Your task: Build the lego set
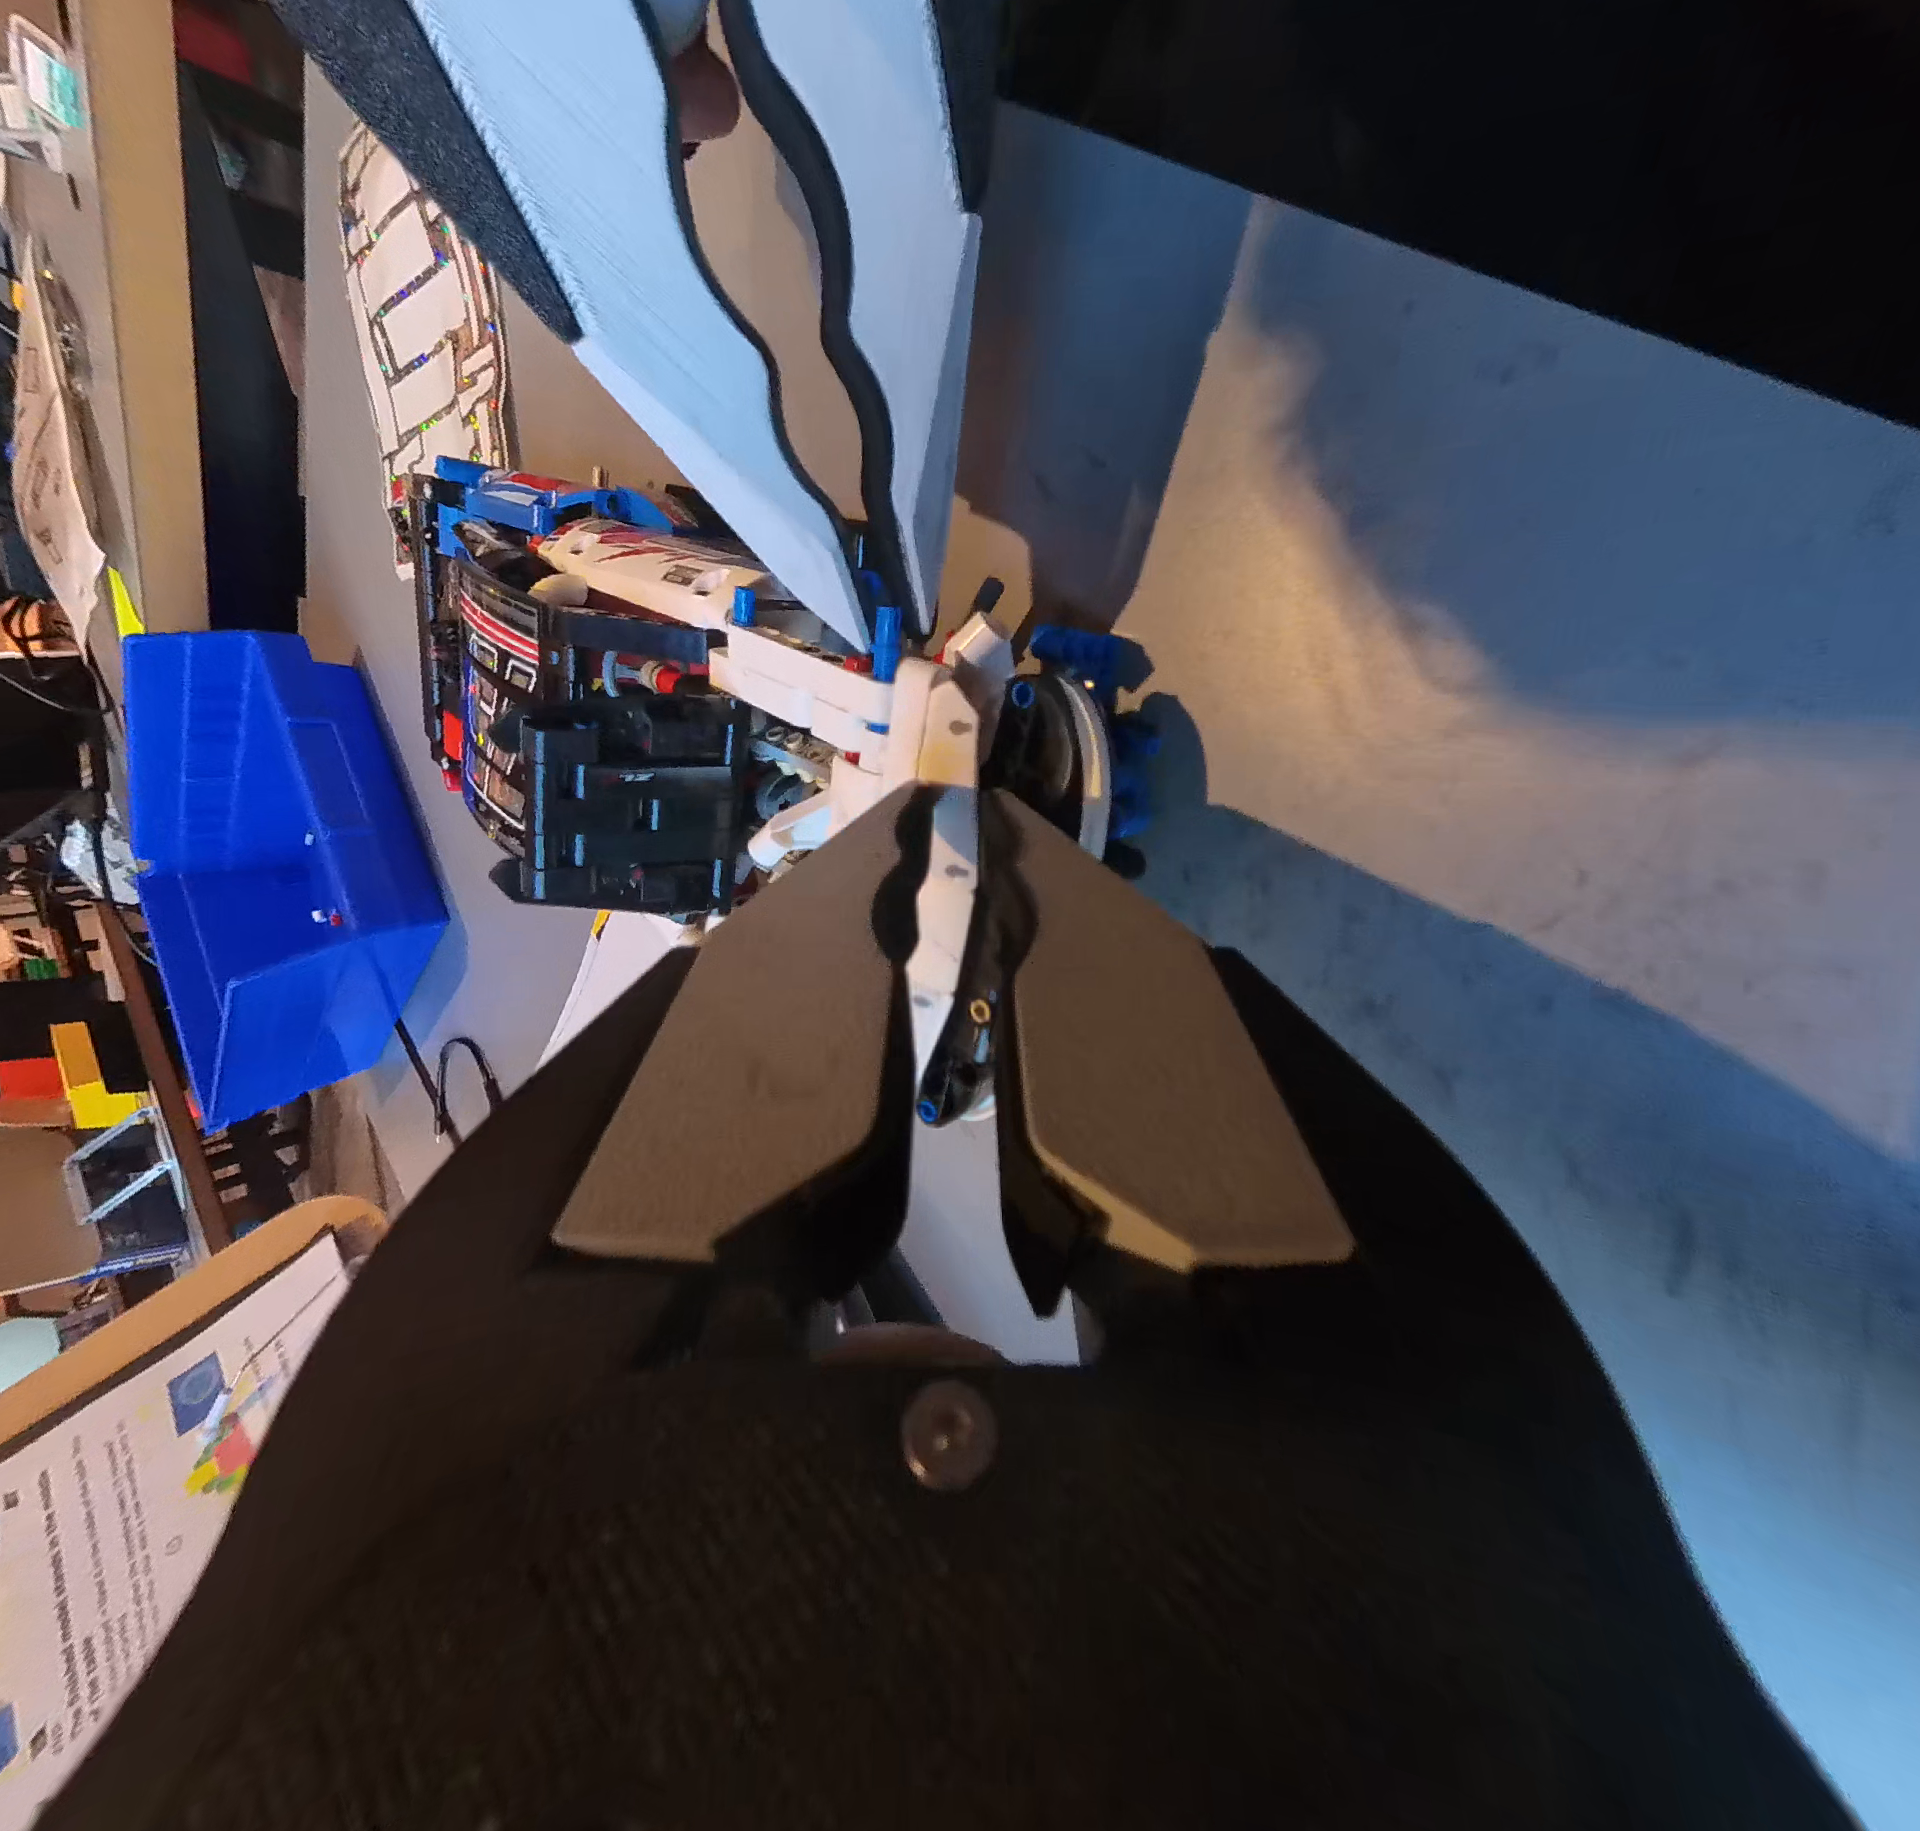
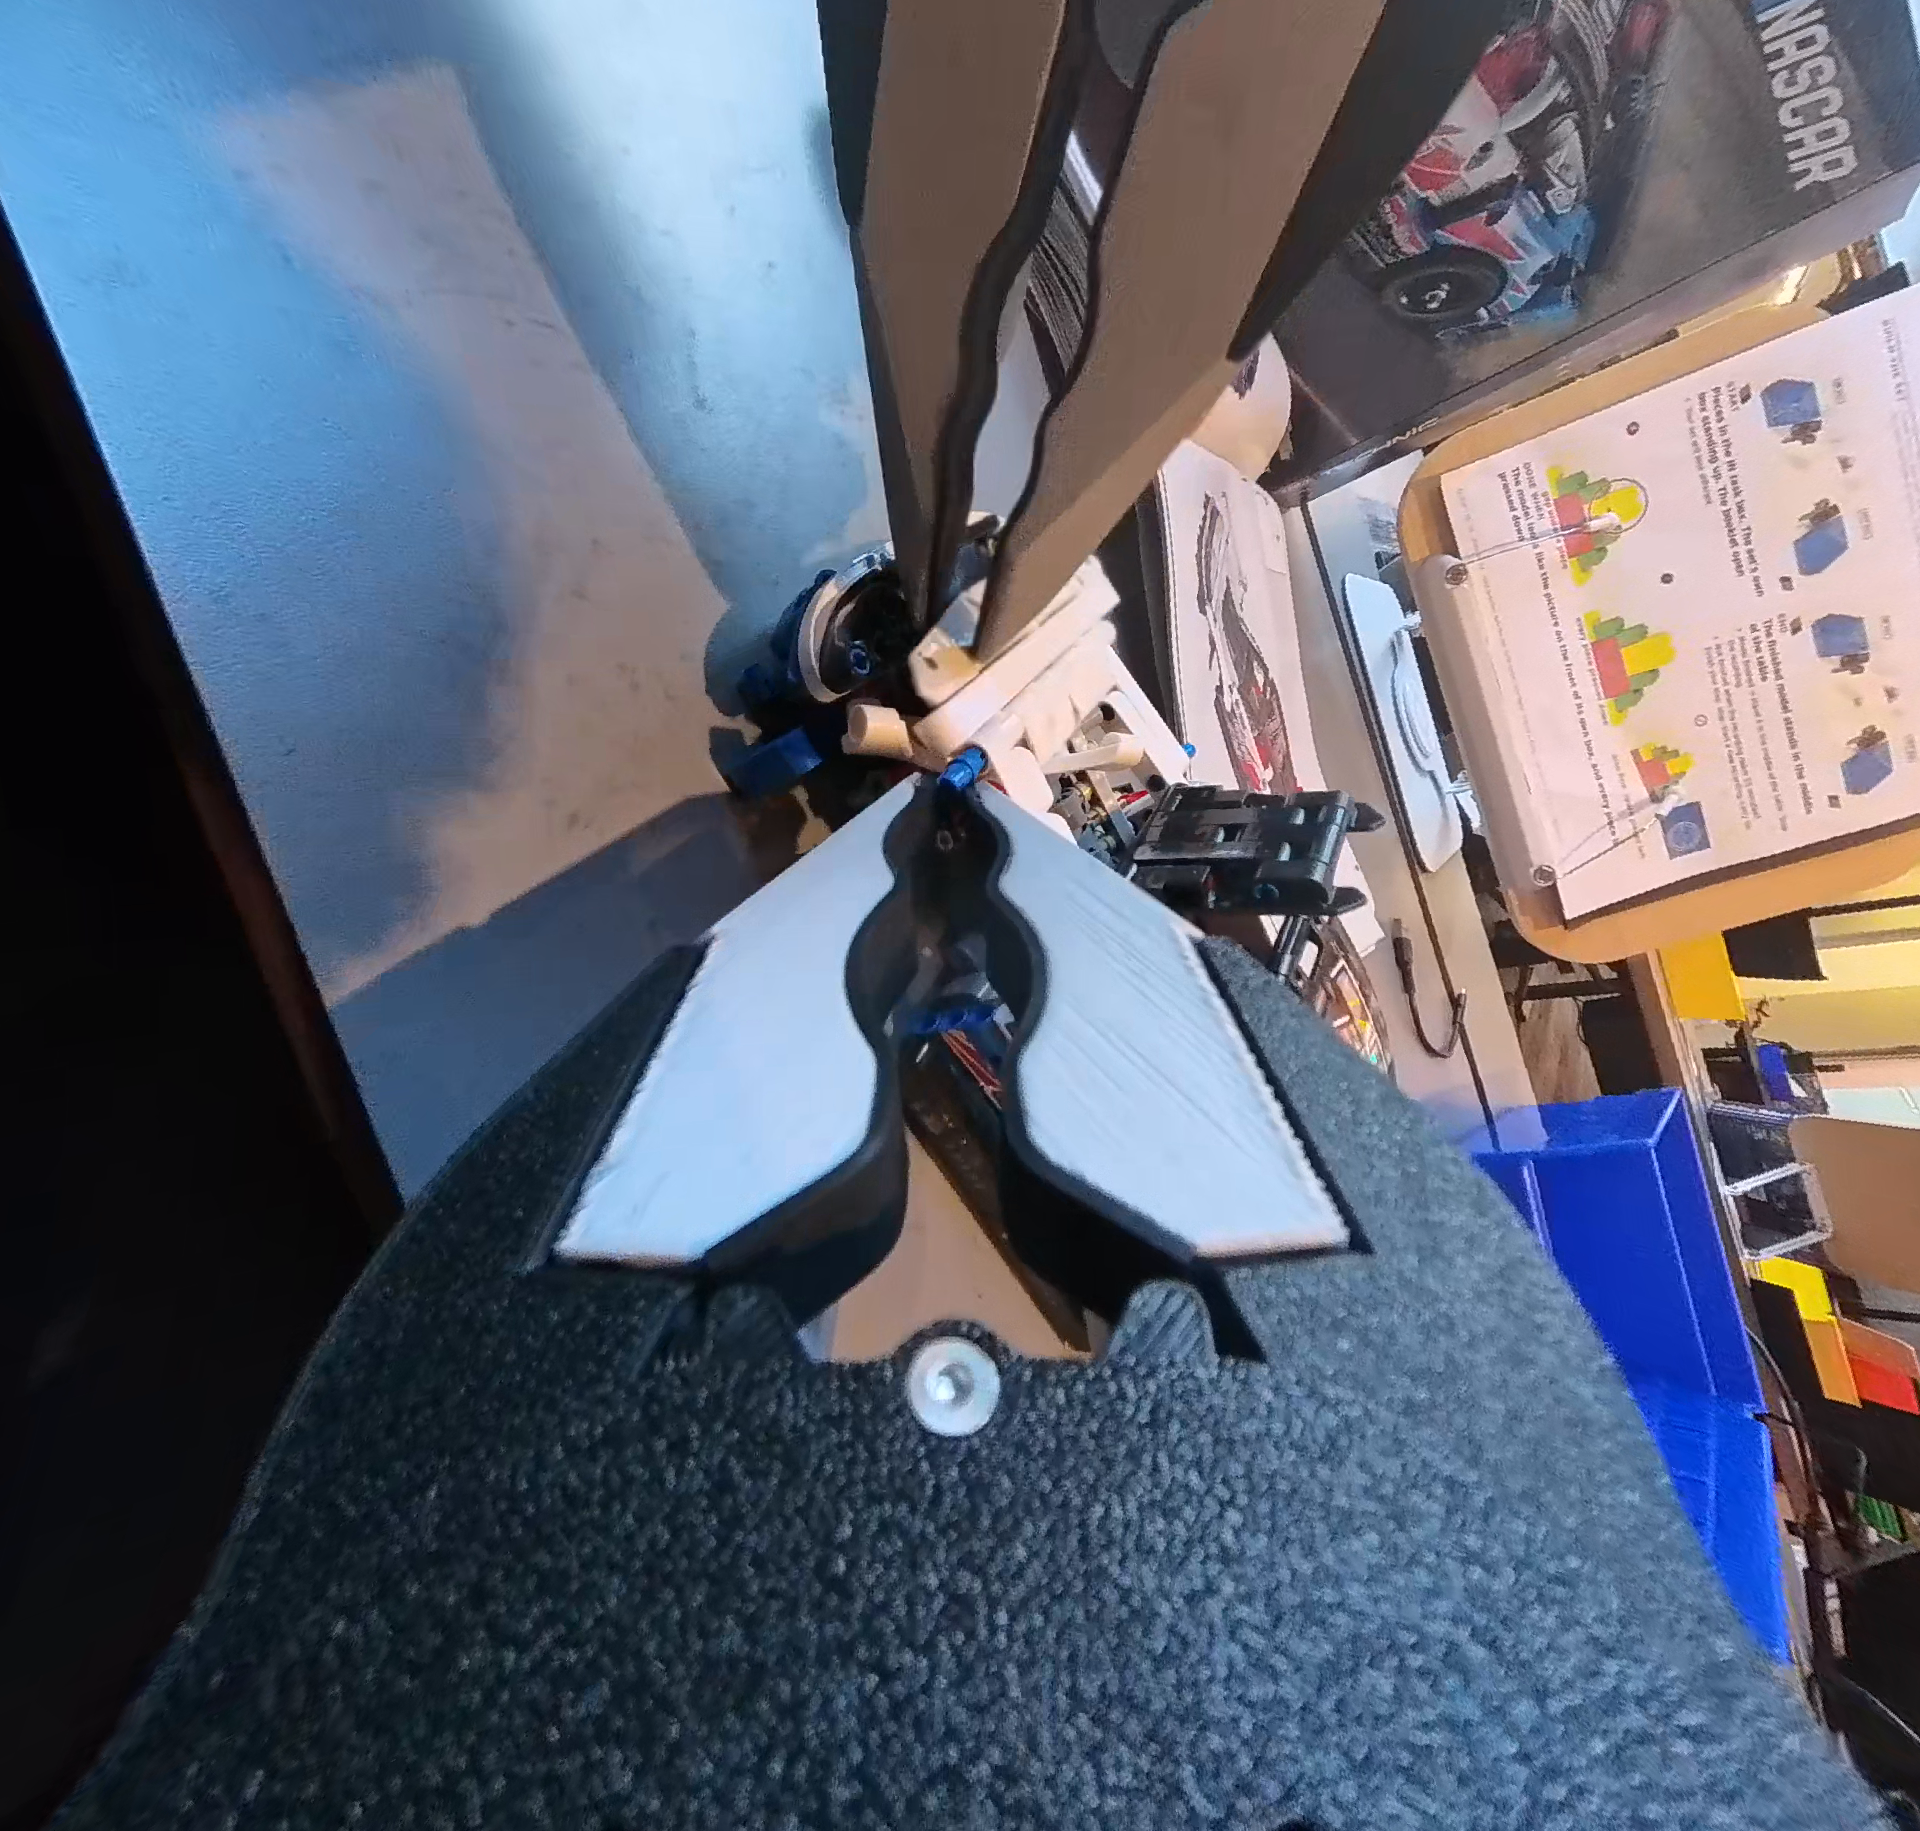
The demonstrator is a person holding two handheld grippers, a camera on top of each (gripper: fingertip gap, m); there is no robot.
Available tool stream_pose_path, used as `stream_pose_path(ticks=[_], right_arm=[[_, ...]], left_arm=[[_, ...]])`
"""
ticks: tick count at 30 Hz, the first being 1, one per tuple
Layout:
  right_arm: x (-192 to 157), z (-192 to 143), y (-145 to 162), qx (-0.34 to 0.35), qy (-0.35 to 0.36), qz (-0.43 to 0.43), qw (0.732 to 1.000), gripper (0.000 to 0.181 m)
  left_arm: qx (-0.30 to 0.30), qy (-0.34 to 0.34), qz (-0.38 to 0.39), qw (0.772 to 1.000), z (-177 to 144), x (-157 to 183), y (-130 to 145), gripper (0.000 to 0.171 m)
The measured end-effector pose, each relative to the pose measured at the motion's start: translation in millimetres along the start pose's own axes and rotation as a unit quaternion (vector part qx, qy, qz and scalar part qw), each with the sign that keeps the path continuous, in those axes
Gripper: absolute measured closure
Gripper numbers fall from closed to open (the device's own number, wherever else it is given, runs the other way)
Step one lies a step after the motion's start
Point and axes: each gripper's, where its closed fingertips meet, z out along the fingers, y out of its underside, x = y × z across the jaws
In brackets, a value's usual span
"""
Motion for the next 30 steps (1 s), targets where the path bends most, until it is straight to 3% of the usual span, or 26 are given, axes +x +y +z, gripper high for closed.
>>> stream_pose_path(ticks=[7,13,17,22,30], right_arm=[[0.8,0.2,-0.4,0.005,-0.007,0.017,1.000,0.176],[0.5,0.6,-0.2,0.008,-0.013,0.026,1.000,0.176],[1.1,1.5,0.3,0.005,-0.013,0.029,0.999,0.176],[-0.5,2.3,1.9,-0.004,-0.005,0.004,1.000,0.176],[-2.9,6.7,5.3,-0.026,0.014,-0.048,0.998,0.176]], left_arm=[[-0.025,-0.050,-0.019,0.998,-1.8,-6.9,0.3,0.152],[-0.023,-0.095,-0.074,0.992,0.3,-10.0,-2.4,0.151],[-0.047,-0.102,-0.038,0.993,2.8,-4.4,-1.8,0.165],[-0.064,-0.157,-0.001,0.986,3.4,-3.3,-4.9,0.168],[0.017,-0.183,-0.050,0.982,3.0,-2.9,-6.1,0.171]])
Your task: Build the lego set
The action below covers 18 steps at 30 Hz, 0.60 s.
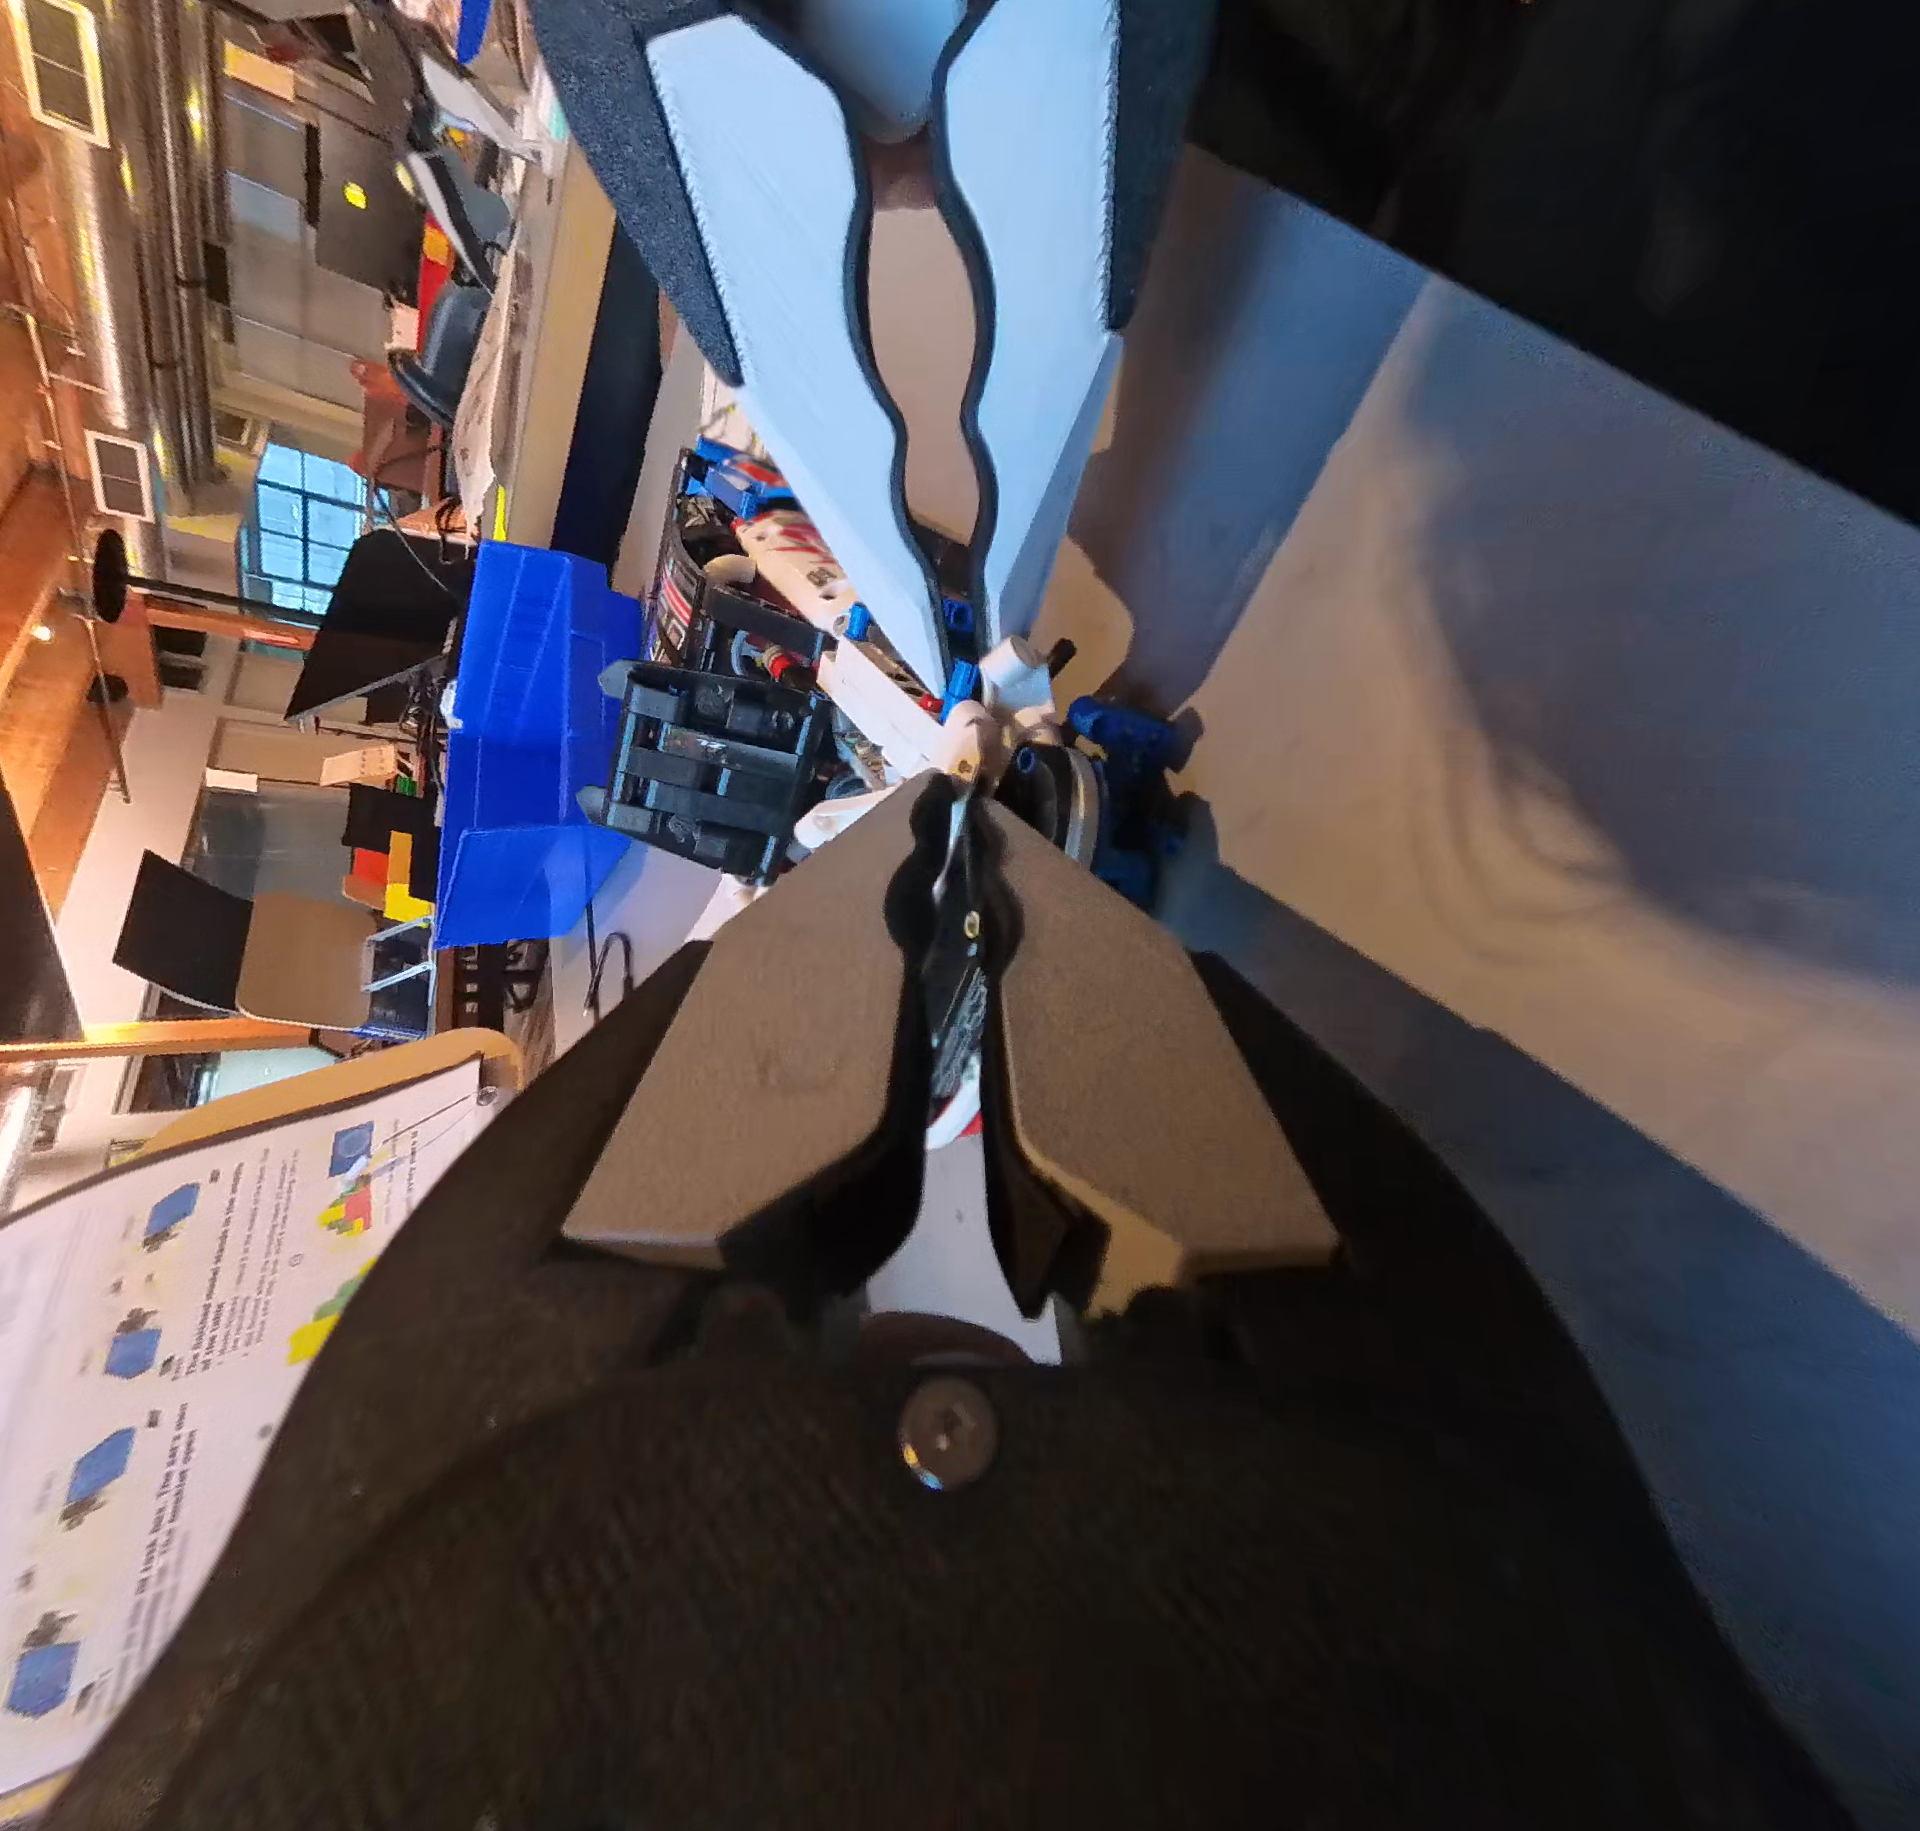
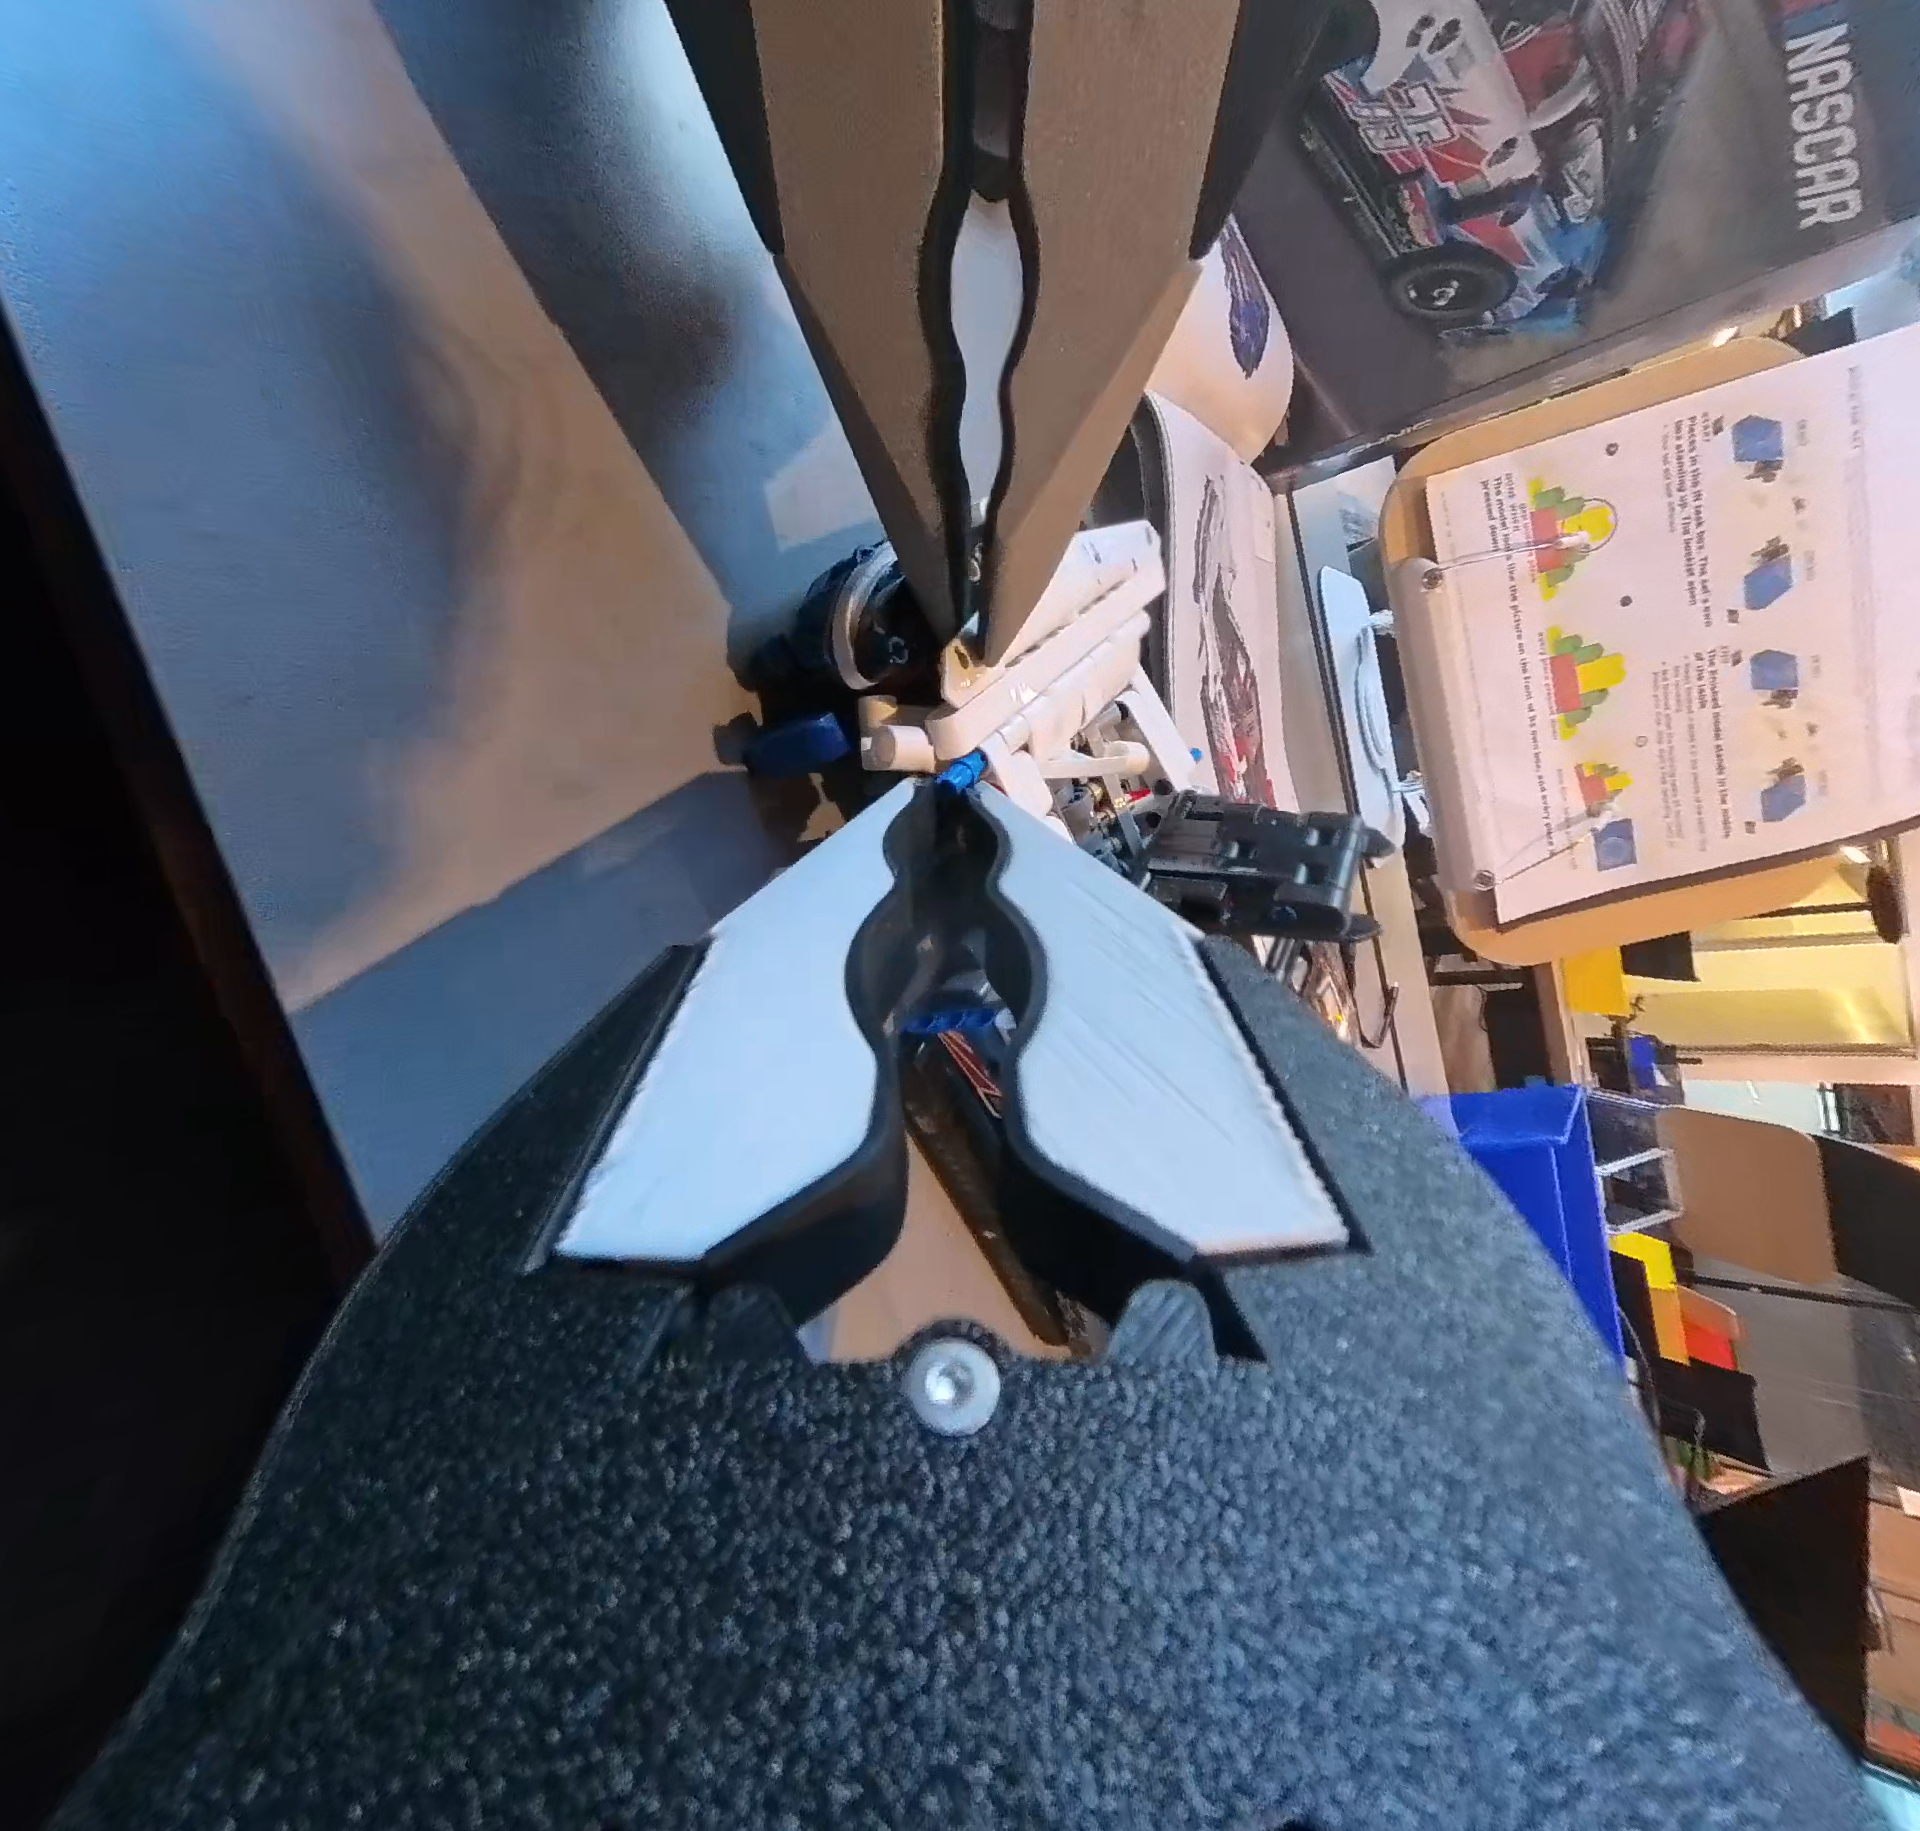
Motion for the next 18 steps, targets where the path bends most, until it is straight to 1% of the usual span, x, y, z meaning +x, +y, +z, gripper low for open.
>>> stream_pose_path(ticks=[4,7,8,10,11,13,14,16,17,18], right_arm=[[1.7,1.3,1.3,0.003,-0.004,0.014,1.000,0.176],[1.7,-1.4,3.6,-0.002,-0.017,0.013,1.000,0.172],[2.0,-3.7,3.4,0.002,-0.027,0.019,0.999,0.166],[3.4,-8.7,1.7,0.020,-0.058,0.041,0.997,0.165],[7.5,-10.3,1.8,0.028,-0.070,0.057,0.996,0.160],[14.8,-11.7,2.6,0.037,-0.102,0.081,0.991,0.138],[16.8,-11.7,2.0,0.039,-0.117,0.081,0.989,0.129],[16.6,-9.2,1.0,0.033,-0.130,0.038,0.990,0.126],[16.3,-6.2,1.6,0.025,-0.124,0.003,0.992,0.130],[16.0,-2.7,2.7,0.015,-0.113,-0.036,0.993,0.140]], left_arm=[[0.028,-0.003,-0.044,0.999,0.9,-1.7,0.9,0.171],[0.046,-0.013,-0.045,0.998,0.4,-2.2,1.1,0.171],[0.049,-0.014,-0.049,0.998,0.4,-2.4,1.1,0.171],[0.053,-0.020,-0.053,0.997,0.8,-2.6,0.9,0.171],[0.055,-0.024,-0.053,0.997,1.0,-2.6,0.7,0.171],[0.055,-0.035,-0.039,0.997,0.7,-2.5,0.5,0.171],[0.054,-0.038,-0.032,0.997,0.5,-2.4,0.4,0.171],[0.055,-0.037,-0.037,0.997,0.7,-2.5,0.2,0.171],[0.058,-0.036,-0.042,0.997,0.9,-2.4,-0.1,0.171],[0.061,-0.037,-0.048,0.996,1.1,-2.5,-0.2,0.171]])
